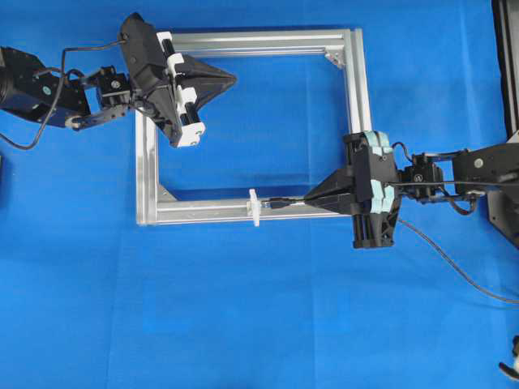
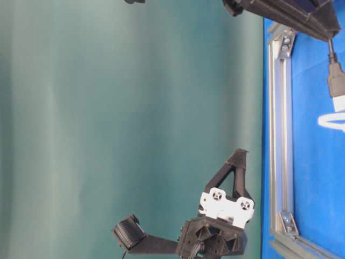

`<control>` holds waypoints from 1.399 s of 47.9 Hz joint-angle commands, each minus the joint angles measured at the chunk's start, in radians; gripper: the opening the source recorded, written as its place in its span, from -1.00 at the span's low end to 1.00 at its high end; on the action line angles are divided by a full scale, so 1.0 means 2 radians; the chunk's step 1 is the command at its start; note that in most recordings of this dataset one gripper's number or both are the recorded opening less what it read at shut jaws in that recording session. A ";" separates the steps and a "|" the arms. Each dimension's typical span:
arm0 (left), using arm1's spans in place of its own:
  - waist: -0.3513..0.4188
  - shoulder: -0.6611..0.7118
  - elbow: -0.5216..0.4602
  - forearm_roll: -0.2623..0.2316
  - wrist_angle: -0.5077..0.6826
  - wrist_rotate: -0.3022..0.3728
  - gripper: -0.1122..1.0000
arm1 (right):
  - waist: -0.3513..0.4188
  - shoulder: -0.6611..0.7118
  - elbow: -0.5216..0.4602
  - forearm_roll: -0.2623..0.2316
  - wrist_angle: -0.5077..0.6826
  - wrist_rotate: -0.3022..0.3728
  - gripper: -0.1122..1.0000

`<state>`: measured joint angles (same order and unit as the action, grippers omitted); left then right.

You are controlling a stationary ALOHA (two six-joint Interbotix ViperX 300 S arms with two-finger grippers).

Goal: Insert the wire through the string loop located in the center.
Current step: 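Align the USB plug tip with the zip-tie loop opening, then push the USB plug leftward through the zip-tie loop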

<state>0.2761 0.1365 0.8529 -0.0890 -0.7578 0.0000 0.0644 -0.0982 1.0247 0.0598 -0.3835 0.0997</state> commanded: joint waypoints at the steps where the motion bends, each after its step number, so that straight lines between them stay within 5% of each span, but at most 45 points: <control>1: -0.001 -0.015 -0.004 0.002 -0.002 0.001 -0.80 | 0.000 -0.005 -0.008 0.002 -0.005 0.000 -0.83; 38: -0.001 -0.015 -0.003 0.002 -0.002 0.001 -0.80 | 0.004 -0.002 -0.012 0.002 -0.012 0.000 -0.83; 67: -0.001 -0.016 -0.003 0.002 -0.003 0.001 -0.80 | 0.009 0.077 -0.104 0.000 -0.012 -0.002 -0.83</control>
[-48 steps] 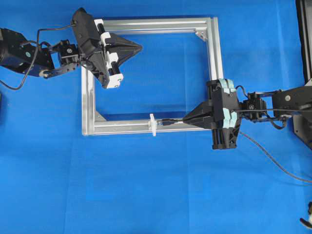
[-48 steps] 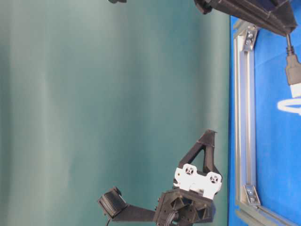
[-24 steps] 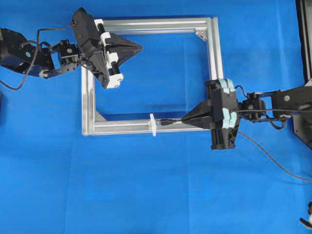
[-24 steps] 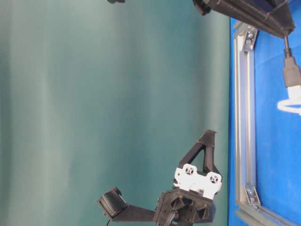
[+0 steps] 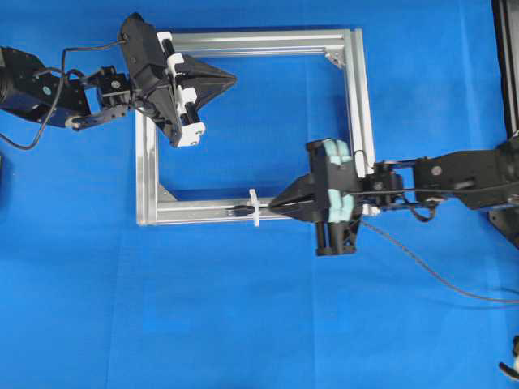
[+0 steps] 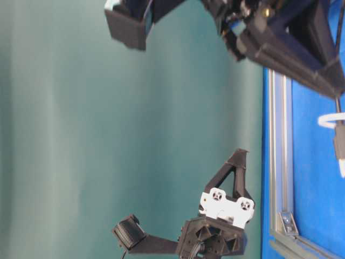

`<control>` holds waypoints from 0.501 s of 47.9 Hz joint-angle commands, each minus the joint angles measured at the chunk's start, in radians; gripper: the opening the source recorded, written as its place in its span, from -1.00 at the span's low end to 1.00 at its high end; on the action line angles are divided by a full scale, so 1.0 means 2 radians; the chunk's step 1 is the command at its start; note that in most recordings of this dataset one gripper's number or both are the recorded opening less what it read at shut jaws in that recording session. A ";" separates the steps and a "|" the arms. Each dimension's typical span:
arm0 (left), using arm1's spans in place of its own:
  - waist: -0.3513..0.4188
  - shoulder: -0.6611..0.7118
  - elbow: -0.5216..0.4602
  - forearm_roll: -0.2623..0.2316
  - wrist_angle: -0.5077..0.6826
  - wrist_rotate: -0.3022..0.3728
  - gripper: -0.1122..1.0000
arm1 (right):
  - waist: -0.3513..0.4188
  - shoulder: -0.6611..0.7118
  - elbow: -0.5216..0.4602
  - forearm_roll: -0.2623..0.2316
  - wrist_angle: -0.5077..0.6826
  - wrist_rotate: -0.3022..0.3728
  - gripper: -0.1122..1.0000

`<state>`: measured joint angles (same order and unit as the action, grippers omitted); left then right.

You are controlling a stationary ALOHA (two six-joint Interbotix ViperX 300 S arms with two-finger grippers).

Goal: Insert the wire through the string loop located in the center.
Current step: 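Push the USB plug leftward through the zip-tie loop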

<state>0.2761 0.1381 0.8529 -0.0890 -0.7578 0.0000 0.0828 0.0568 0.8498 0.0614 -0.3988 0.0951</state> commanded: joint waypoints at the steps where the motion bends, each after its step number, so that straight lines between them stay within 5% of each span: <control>1: -0.001 -0.016 -0.003 0.002 -0.002 0.001 -0.80 | 0.000 0.001 -0.018 -0.001 -0.005 0.000 -0.83; 24: -0.001 -0.016 -0.003 0.002 -0.002 -0.004 -0.80 | 0.000 0.006 -0.027 -0.002 -0.004 0.000 -0.83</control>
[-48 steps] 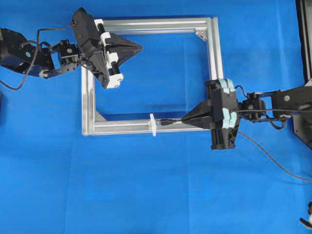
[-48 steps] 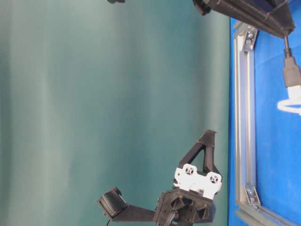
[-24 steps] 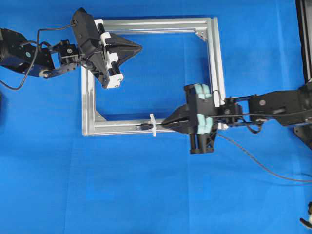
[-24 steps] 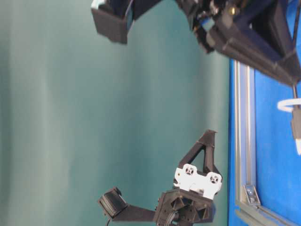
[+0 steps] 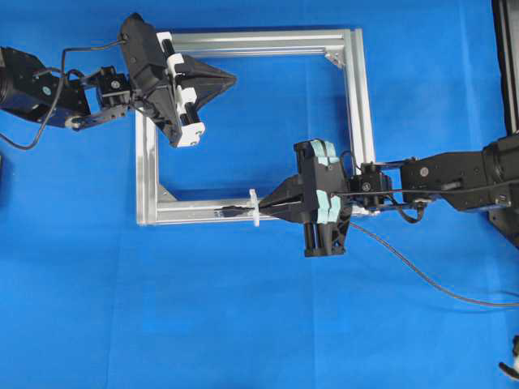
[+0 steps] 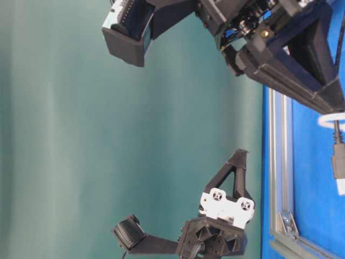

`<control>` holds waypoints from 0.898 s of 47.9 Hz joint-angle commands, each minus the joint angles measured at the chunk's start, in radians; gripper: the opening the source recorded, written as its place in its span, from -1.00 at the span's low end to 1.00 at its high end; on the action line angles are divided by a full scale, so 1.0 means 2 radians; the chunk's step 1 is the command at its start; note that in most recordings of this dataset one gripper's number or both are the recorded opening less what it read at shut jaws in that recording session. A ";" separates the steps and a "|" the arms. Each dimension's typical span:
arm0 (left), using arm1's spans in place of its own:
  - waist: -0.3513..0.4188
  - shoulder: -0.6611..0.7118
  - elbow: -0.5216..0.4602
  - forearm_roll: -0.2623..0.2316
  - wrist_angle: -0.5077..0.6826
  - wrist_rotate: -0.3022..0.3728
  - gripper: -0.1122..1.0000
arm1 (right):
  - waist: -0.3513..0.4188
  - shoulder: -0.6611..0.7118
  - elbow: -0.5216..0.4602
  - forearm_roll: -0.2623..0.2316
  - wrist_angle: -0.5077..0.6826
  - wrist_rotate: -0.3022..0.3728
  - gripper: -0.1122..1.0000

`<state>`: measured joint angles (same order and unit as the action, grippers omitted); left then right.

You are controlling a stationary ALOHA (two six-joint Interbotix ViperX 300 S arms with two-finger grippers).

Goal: Insert the wire through the string loop located in the center.
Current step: 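Push the USB plug leftward through the zip-tie loop, then move the left gripper down to the plug emerging past the loop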

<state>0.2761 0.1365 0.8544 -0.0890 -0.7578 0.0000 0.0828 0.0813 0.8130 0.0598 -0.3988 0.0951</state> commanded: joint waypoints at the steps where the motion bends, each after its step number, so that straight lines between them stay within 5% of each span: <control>1: -0.002 -0.016 -0.004 0.002 -0.002 -0.005 -0.80 | 0.000 -0.006 -0.008 -0.001 -0.004 0.000 -0.83; 11: -0.033 -0.018 0.005 0.002 -0.002 -0.008 -0.80 | 0.000 -0.006 -0.008 -0.001 -0.004 0.000 -0.83; 29: -0.150 -0.040 0.036 0.002 -0.002 -0.034 -0.80 | 0.000 -0.006 -0.008 -0.002 -0.003 -0.001 -0.83; 43: -0.173 -0.041 0.037 0.002 -0.001 -0.048 -0.80 | 0.000 -0.006 -0.007 -0.002 -0.003 -0.001 -0.83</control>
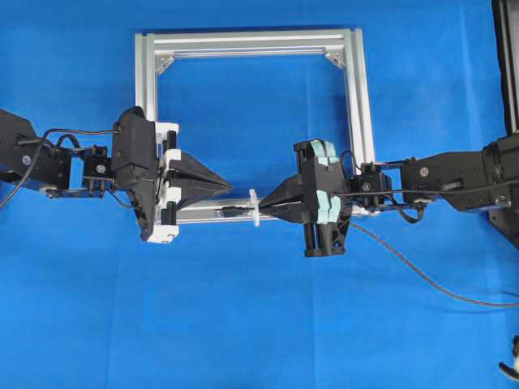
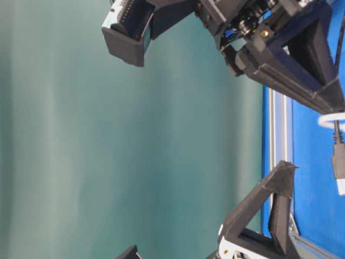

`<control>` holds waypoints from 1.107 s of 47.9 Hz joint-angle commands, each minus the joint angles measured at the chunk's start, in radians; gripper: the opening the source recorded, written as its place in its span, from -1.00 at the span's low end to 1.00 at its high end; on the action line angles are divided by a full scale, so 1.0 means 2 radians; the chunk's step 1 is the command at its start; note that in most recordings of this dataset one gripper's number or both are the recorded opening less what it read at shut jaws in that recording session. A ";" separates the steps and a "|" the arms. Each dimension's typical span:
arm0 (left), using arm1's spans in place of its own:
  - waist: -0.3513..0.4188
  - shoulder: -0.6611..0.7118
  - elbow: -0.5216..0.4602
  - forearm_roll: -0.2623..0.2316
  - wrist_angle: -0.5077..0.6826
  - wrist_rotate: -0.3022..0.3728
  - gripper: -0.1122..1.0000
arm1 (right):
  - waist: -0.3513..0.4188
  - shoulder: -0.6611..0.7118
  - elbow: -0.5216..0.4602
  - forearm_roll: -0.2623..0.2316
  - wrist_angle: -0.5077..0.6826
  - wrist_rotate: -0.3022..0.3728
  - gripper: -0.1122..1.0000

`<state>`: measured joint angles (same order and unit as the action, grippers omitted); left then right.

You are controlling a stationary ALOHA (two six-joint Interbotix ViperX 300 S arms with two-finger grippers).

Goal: Insert the wire through the string loop located in the center.
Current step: 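Move the left gripper down to the plug emerging past the loop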

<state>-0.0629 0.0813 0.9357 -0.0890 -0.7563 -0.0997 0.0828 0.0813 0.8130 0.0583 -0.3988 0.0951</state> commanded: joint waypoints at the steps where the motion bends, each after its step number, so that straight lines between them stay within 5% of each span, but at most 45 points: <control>1: -0.004 -0.014 -0.005 0.002 -0.002 0.002 -0.80 | 0.000 -0.006 -0.008 -0.001 -0.003 -0.001 -0.83; 29: -0.012 -0.012 -0.010 0.002 -0.002 0.002 -0.76 | 0.000 -0.006 -0.007 -0.001 -0.002 -0.001 -0.83; 34: -0.018 -0.010 -0.012 0.002 -0.002 0.002 -0.40 | 0.000 -0.006 -0.007 -0.001 -0.003 -0.001 -0.83; 45: -0.028 -0.008 -0.016 0.002 0.007 0.001 0.74 | 0.000 -0.006 -0.008 -0.002 -0.003 -0.001 -0.83; 53: -0.028 -0.008 -0.018 0.002 0.016 0.000 0.77 | 0.000 -0.006 -0.008 -0.002 -0.003 -0.001 -0.83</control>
<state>-0.1150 0.0813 0.9173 -0.0874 -0.7256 -0.0982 0.0813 0.0813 0.8130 0.0568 -0.3988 0.0951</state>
